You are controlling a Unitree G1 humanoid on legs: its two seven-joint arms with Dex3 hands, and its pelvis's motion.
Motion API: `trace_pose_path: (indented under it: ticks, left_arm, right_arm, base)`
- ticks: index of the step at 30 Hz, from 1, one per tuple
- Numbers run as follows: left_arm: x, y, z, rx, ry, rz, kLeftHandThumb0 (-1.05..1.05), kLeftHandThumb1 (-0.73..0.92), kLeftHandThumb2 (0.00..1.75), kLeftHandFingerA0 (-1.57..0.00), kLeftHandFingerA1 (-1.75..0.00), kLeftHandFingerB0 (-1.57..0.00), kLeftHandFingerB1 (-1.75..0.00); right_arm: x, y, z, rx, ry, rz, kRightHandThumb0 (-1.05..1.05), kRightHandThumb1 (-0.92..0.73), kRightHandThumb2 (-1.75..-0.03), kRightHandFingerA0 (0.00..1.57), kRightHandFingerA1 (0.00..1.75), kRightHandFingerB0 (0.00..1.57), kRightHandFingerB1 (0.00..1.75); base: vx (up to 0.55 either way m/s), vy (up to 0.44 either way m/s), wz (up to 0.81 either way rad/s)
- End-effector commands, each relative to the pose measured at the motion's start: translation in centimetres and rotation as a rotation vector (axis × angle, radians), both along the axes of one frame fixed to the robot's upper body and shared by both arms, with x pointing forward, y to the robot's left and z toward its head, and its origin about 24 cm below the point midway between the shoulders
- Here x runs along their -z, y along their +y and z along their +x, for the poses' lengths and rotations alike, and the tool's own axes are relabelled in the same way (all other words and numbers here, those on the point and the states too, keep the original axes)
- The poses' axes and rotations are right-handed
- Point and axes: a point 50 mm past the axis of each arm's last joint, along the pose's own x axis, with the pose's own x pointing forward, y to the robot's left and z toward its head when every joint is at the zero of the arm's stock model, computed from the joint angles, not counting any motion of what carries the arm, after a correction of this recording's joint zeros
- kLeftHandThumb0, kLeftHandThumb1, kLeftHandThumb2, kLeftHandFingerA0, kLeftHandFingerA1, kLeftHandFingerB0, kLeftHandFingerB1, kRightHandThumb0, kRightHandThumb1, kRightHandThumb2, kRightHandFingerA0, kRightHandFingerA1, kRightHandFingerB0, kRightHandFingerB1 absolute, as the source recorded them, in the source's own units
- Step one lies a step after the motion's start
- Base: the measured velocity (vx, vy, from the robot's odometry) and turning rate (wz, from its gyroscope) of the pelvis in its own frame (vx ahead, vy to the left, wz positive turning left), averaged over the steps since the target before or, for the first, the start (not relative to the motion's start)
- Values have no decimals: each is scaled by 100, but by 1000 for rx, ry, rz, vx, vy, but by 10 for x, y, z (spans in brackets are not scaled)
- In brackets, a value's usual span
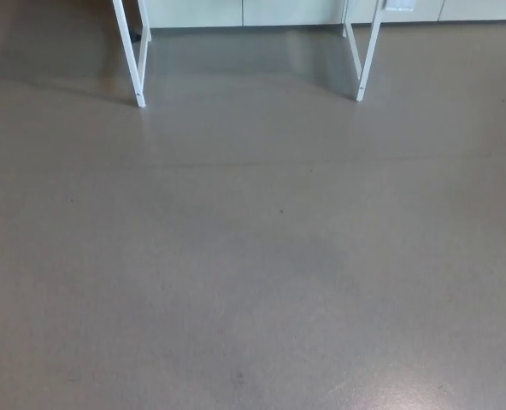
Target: The robot walks towards a desk on which a file tray is kept in the middle and a stapler is kept to its right. The robot lifts the stapler using its right hand and places it on the file tray.
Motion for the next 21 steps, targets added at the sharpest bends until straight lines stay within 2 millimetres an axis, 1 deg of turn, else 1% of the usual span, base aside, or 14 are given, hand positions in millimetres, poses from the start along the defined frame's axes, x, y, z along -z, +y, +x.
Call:
trace_pose_path:
  ticks: [1, 2, 3, 5, 6, 7, 9, 10, 11, 12, 17, 18, 19, 21]
  left_arm:
    - [-6, 6, 5, -35, -64, -20, -97, 69, 128, -21, -79, -10, -63]
    - [-6, 6, 5, -36, -64, -20, -97, 69, 128, -21, -79, -10, -63]
    - [-6, 6, 5, -34, -62, -19, -97, 71, 130, -18, -77, -11, -60]
    - [-6, 6, 5, -32, -59, -18, -97, 71, 130, -18, -77, -11, -60]
    - [-5, 5, 4, -56, -75, -24, -96, 84, 97, -23, -89, 0, -61]
    - [-5, 5, 4, -43, -69, -23, -98, 71, 131, -17, -77, -10, -56]
    - [-5, 5, 5, -40, -68, -24, -98, 72, 130, -18, -77, -9, -57]
    - [-6, 6, 1, -44, -72, -31, -98, 71, 131, -12, -75, -11, -58]
    - [-6, 6, 0, -46, -74, -33, -98, 71, 131, -12, -75, -11, -58]
    - [-6, 6, 0, -39, -68, -25, -96, 83, 99, -21, -88, 0, -62]
    - [-6, 7, 1, -39, -55, -11, -94, 86, 95, -24, -92, 0, -67]
    - [-7, 8, 2, -60, -59, -13, -98, 71, 131, -24, -80, -9, -60]
    - [-7, 8, 2, -60, -61, -14, -94, 85, 96, -22, -91, 0, -64]
    - [-6, 7, 2, -62, -62, -16, -95, 85, 95, -23, -90, 0, -64]
  right_arm:
    - [-5, -3, 1, -9, -22, 50, -36, -43, -100, 3, 52, 0, 47]
    - [-5, -3, 1, -9, -22, 50, -36, -43, -100, 3, 52, 0, 47]
    - [-6, -3, 1, -22, -6, 44, -75, -55, -91, 4, 35, 11, 39]
    - [-7, -3, 2, -43, 20, 35, -75, -55, -91, 4, 35, 11, 39]
    - [-6, -3, 1, -52, 27, 21, -85, -58, -94, 0, 41, 13, 41]
    - [-5, -3, 1, -28, 0, 30, -37, -43, -101, 2, 50, 0, 48]
    - [-5, -3, 0, -13, 4, 49, -37, -42, -101, 2, 50, 0, 48]
    - [-6, -3, -1, -54, 48, 16, -79, -57, -92, 5, 41, 9, 37]
    - [-6, -2, -2, -71, 67, 2, -79, -57, -92, 5, 41, 9, 37]
    - [-7, -1, -2, -78, 61, 8, -76, -56, -93, 3, 36, 9, 35]
    - [-8, 5, -3, -89, 23, 1, -74, -54, -88, 5, 37, 10, 39]
    - [-8, 6, -3, -69, 4, 9, -65, -69, -63, 10, 30, 17, 28]
    - [-7, 6, -2, -63, 0, 18, -35, -46, -101, 3, 52, 0, 48]
    - [-6, 4, -2, -60, 7, 32, -70, -53, -85, 5, 38, 10, 38]
  base:
    - [0, 0, 0]
    - [0, 0, 0]
    - [0, 0, 0]
    - [0, 0, 0]
    - [0, 0, 0]
    - [0, 0, 0]
    - [0, 0, 0]
    - [0, 0, 0]
    - [0, 0, 0]
    - [0, 0, 0]
    - [0, 0, 0]
    - [0, 0, 0]
    - [0, 0, 0]
    - [0, 0, 0]
